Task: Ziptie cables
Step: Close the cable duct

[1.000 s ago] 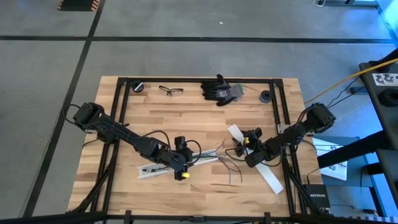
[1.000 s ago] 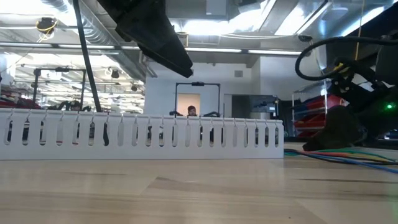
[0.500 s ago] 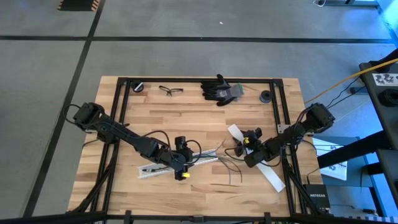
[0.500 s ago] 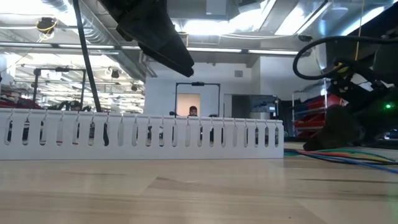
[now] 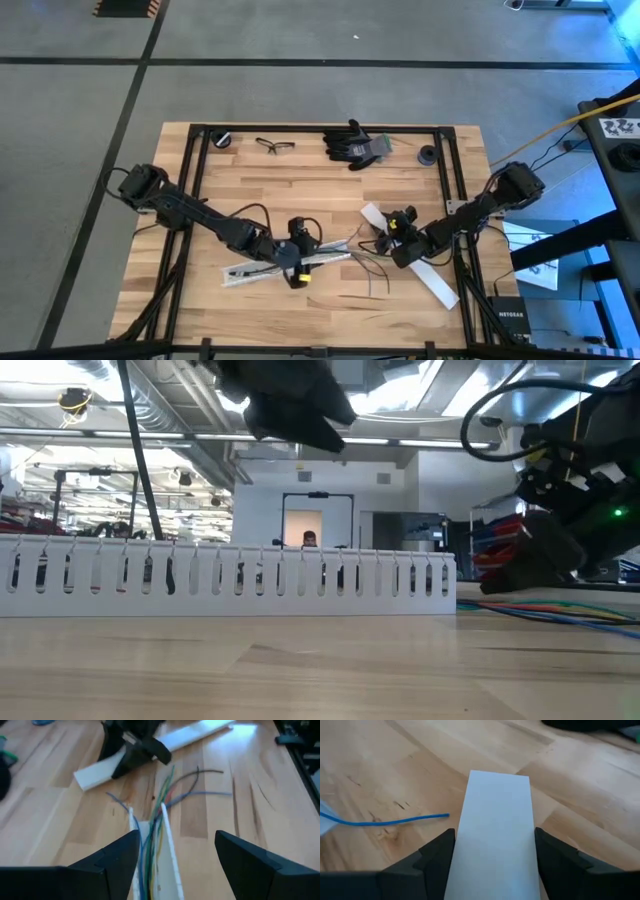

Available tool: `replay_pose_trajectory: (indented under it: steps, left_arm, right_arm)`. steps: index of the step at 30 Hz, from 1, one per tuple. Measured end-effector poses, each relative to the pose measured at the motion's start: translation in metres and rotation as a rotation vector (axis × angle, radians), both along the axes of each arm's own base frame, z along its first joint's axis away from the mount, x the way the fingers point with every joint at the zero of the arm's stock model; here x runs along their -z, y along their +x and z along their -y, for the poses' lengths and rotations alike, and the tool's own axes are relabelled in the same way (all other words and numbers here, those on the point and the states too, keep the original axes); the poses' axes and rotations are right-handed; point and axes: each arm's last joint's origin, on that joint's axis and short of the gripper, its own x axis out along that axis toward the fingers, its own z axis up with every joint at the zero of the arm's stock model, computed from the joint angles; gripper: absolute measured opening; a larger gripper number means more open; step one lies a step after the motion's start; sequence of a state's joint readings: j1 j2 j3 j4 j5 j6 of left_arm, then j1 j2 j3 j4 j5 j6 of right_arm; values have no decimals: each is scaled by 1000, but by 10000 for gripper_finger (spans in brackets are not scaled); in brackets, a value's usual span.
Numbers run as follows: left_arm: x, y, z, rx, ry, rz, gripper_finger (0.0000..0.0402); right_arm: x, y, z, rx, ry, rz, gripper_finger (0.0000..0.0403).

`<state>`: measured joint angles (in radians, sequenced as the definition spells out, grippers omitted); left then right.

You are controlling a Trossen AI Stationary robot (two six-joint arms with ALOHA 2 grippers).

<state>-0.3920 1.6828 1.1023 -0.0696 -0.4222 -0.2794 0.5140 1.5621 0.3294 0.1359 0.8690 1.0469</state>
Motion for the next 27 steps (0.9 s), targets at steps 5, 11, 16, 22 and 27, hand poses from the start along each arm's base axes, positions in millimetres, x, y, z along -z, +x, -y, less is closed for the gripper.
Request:
replay_pose_trajectory:
  steps: [5,11,16,22,27]
  left_arm:
    - [16,14,-12,36,-24,-35,252]
    - [47,34,-31,78,-77,-87,285]
    - [69,42,-46,38,-66,-139,290]
    - [88,47,-46,73,-90,-161,290]
    - [95,52,-38,135,-103,-124,290]
  right_arm:
    - [0,0,0,2,-14,-1,224]
    - [-1,0,1,-2,-32,-4,225]
    - [-1,0,1,-2,-44,-5,226]
    - [-1,0,1,-2,-51,-6,226]
    - [-1,0,1,-3,-53,-7,227]
